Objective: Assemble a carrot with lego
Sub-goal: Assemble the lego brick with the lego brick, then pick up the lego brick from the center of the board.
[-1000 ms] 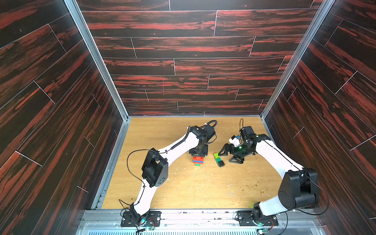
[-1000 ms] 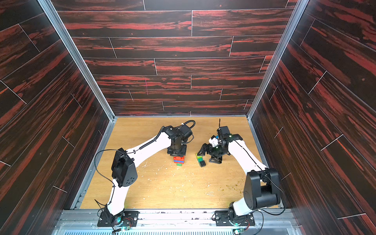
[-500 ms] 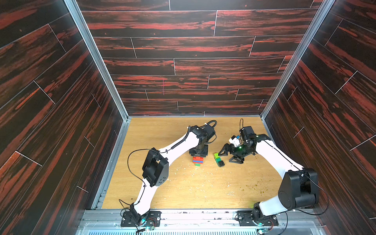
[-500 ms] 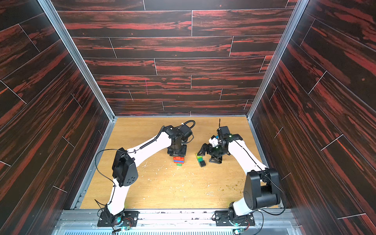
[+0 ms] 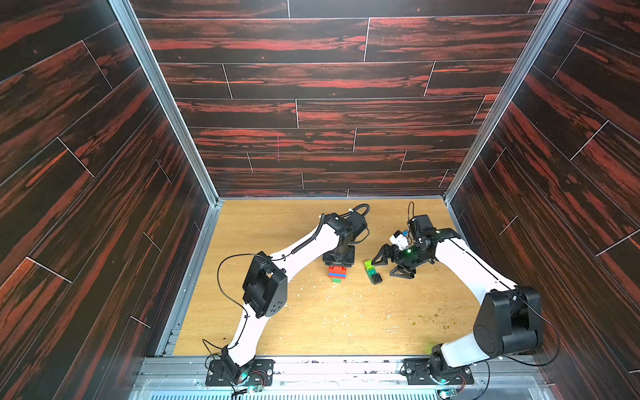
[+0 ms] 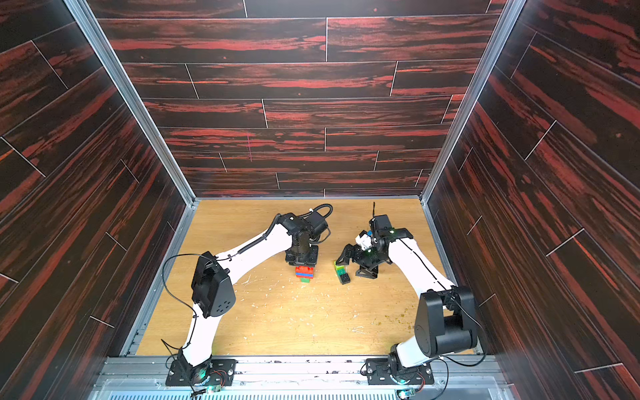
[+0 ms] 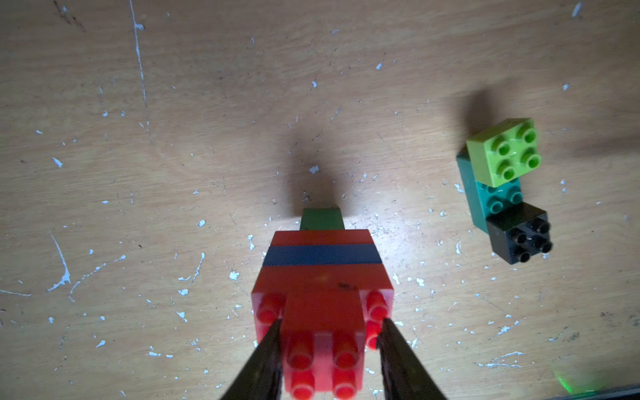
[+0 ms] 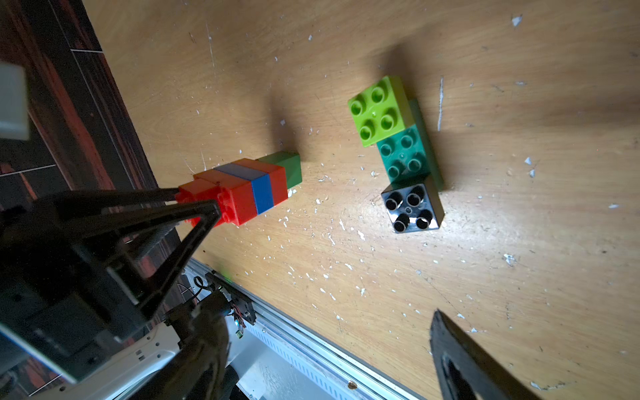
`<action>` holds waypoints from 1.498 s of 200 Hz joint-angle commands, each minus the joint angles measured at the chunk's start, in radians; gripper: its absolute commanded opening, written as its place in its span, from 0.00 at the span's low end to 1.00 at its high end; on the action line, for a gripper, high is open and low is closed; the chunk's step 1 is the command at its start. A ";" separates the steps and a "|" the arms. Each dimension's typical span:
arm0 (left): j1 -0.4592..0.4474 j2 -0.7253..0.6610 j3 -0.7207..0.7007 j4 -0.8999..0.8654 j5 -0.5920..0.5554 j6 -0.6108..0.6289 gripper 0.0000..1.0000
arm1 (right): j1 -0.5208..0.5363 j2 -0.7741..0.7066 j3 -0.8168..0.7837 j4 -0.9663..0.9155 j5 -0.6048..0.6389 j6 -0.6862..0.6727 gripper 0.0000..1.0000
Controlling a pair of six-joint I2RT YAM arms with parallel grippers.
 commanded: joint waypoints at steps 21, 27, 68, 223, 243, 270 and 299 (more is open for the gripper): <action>-0.002 -0.014 0.054 -0.035 -0.043 -0.008 0.46 | -0.004 0.021 0.002 -0.003 0.003 0.009 0.92; -0.001 -0.014 0.060 -0.041 -0.046 -0.008 0.46 | -0.004 0.021 0.002 -0.004 0.003 0.009 0.92; -0.001 -0.014 0.112 -0.114 -0.088 -0.001 0.47 | -0.003 0.039 0.008 0.006 0.020 -0.005 0.92; 0.170 -0.346 -0.269 0.043 -0.158 -0.001 0.70 | 0.220 0.304 0.099 0.141 0.481 -0.331 0.70; 0.190 -0.374 -0.327 0.063 -0.130 -0.010 0.70 | 0.232 0.330 0.089 0.167 0.487 -0.320 0.64; 0.201 -0.405 -0.378 0.081 -0.116 -0.019 0.71 | 0.238 0.352 0.078 0.188 0.500 -0.306 0.58; 0.212 -0.422 -0.403 0.090 -0.110 -0.014 0.71 | 0.238 0.370 0.053 0.204 0.503 -0.297 0.54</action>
